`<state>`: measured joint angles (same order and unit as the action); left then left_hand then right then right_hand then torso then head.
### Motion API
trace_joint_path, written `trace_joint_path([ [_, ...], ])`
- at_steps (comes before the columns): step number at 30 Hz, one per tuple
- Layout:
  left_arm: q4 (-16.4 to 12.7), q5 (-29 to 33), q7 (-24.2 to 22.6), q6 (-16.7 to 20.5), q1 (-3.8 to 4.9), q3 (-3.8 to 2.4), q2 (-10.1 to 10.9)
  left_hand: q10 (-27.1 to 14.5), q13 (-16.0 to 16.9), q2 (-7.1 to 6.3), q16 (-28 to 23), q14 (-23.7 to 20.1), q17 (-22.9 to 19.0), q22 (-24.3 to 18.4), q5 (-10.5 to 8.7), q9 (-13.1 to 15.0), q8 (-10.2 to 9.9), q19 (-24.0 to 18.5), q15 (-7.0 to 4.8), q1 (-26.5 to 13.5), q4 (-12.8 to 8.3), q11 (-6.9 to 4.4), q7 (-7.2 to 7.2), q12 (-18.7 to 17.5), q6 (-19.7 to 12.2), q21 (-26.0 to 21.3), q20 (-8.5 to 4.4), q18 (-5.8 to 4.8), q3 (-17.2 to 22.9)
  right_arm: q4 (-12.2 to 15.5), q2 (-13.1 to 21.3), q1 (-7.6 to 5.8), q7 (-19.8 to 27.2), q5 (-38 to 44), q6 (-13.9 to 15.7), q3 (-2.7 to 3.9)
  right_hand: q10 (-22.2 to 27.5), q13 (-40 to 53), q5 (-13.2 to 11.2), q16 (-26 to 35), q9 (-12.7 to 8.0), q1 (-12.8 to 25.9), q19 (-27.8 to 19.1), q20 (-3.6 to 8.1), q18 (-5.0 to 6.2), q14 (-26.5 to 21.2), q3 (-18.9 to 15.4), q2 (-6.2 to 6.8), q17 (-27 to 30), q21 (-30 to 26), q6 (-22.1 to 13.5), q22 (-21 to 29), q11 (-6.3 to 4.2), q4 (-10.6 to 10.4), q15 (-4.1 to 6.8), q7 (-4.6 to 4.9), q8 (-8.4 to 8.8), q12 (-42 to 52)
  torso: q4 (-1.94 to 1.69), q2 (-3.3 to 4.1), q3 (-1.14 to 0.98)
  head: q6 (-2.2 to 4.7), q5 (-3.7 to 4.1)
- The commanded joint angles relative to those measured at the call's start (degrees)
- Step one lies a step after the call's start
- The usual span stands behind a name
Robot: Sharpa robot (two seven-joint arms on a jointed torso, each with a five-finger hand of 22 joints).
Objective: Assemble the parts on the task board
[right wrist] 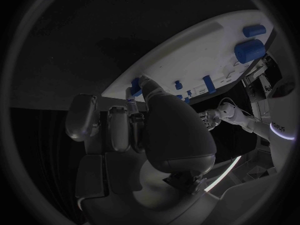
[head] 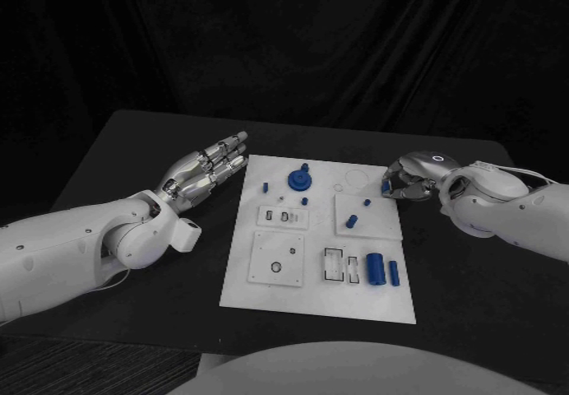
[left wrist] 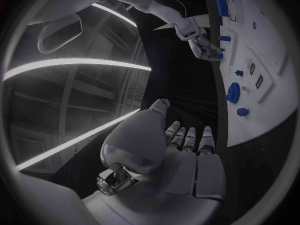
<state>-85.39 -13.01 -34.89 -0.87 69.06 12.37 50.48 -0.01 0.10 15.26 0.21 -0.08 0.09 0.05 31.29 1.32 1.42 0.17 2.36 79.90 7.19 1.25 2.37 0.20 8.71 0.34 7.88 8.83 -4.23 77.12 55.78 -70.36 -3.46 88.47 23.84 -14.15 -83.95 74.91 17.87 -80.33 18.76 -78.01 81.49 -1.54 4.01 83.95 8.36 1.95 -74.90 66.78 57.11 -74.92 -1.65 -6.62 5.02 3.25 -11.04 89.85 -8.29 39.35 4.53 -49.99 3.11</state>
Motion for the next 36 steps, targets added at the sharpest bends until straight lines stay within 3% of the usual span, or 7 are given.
trace_joint_path([
  [1,-0.07,-0.02,-0.40,-0.80,-0.09,-0.04,-0.04,0.01,-0.10,-0.12,-0.21,0.08,-0.09,-0.05,0.21,0.08,0.07,-0.17,0.22,-0.60,-0.06,0.38,0.35,-0.20,0.11,-0.34,0.36,0.78,0.22,0.08,0.16,0.18,0.38,0.30,4.02,0.05,-6.05,15.09,-0.55,0.37,1.61,-0.89,0.20,0.41,0.72,4.15,-0.02,-0.66,-6.90,-0.30,1.00,-6.91,-0.42,0.31,0.37,-0.27,-0.54,0.15,0.02,-0.02,0.02,-0.01,-0.11],
  [6,-0.05,-0.02,-0.32,-0.87,-0.10,-0.04,-0.03,0.01,-0.10,-0.12,-0.21,0.08,-0.09,-0.05,0.20,0.09,0.08,-0.17,0.21,-0.63,-0.08,0.46,0.45,-0.20,0.17,-0.34,0.36,0.81,0.24,1.07,0.64,0.17,0.34,0.29,6.42,0.10,-6.05,15.09,-1.29,0.71,2.38,-1.02,0.33,0.40,0.67,4.10,-0.08,-0.78,-6.64,-0.17,1.66,-7.03,-0.31,0.42,0.31,-0.17,-0.91,0.15,-0.07,-0.04,0.07,-0.01,-0.18],
  [12,0.02,-0.02,-0.09,-0.96,-0.11,-0.04,-0.04,0.01,-0.10,-0.12,-0.21,0.08,-0.09,-0.05,0.20,0.11,0.11,-0.17,0.22,-0.67,-0.11,0.57,0.56,-0.20,0.30,-0.34,0.39,0.84,0.27,5.48,1.81,-0.98,-0.17,0.29,8.03,0.39,-6.05,15.09,-0.23,1.23,2.91,-0.67,0.48,0.32,0.63,4.03,-0.33,-0.53,-6.21,-0.06,1.72,-7.15,-0.17,0.16,0.18,0.04,-0.81,0.15,-0.07,-0.03,0.09,-0.01,-0.19],
  [18,0.19,-0.02,0.00,-1.03,-0.11,-0.04,-0.27,0.01,-0.10,-0.12,-0.21,0.08,-0.09,-0.05,0.20,0.11,0.11,-0.17,0.22,-0.67,-0.11,0.57,0.56,-0.20,0.30,-0.34,0.39,0.84,0.27,11.17,1.45,-3.72,-0.82,0.29,5.58,0.48,-6.05,15.09,0.86,0.72,3.32,-0.05,0.79,0.27,0.50,4.15,-0.56,-0.33,-6.61,0.54,1.68,-7.44,-0.13,-0.25,0.13,0.09,-0.63,0.15,-0.10,0.04,0.07,-0.01,-0.22],
  [23,0.36,-0.02,0.02,-1.15,-0.11,-0.04,-0.53,0.01,-0.10,-0.12,-0.21,0.08,-0.09,-0.05,0.20,0.11,0.11,-0.17,0.22,-0.67,-0.11,0.57,0.56,-0.20,0.30,-0.34,0.39,0.84,0.27,14.33,-0.86,-4.55,-1.01,0.29,2.33,0.49,-6.05,15.09,0.94,0.21,3.55,-0.17,1.01,0.28,0.41,4.28,-0.55,-0.20,-7.01,1.07,1.90,-7.66,-0.24,-0.08,0.18,-0.06,-0.68,0.15,-0.12,0.07,0.04,-0.01,-0.16],
  [29,0.45,-0.02,0.07,-1.24,-0.11,-0.04,-0.69,0.01,-0.10,-0.12,-0.21,0.08,-0.09,-0.05,0.20,0.11,0.11,-0.17,0.22,-0.67,-0.11,0.57,0.56,-0.20,0.30,-0.34,0.39,0.84,0.27,14.38,-4.74,-3.87,-1.18,0.28,-0.63,0.49,-6.05,15.09,1.11,0.17,3.85,-0.32,1.10,0.32,0.41,4.31,-0.48,-0.18,-7.02,1.15,2.35,-7.74,-0.21,0.11,0.22,-0.08,-0.83,0.15,-0.14,0.00,0.09,-0.01,-0.03],
  [36,0.45,-0.02,0.13,-1.34,-0.11,-0.04,-0.89,0.01,-0.10,-0.12,-0.21,0.08,-0.09,-0.05,0.20,0.11,0.11,-0.17,0.22,-0.67,-0.11,0.57,0.56,-0.20,0.30,-0.34,0.39,0.84,0.27,11.68,-9.80,-1.98,-1.67,0.28,-3.08,0.50,-6.05,15.09,1.46,0.18,4.01,-0.33,1.07,0.32,0.44,4.32,-0.48,-0.06,-7.01,0.98,2.43,-7.72,-0.02,0.23,0.15,-0.01,-0.79,0.15,-0.13,0.04,0.00,-0.01,-0.05],
])
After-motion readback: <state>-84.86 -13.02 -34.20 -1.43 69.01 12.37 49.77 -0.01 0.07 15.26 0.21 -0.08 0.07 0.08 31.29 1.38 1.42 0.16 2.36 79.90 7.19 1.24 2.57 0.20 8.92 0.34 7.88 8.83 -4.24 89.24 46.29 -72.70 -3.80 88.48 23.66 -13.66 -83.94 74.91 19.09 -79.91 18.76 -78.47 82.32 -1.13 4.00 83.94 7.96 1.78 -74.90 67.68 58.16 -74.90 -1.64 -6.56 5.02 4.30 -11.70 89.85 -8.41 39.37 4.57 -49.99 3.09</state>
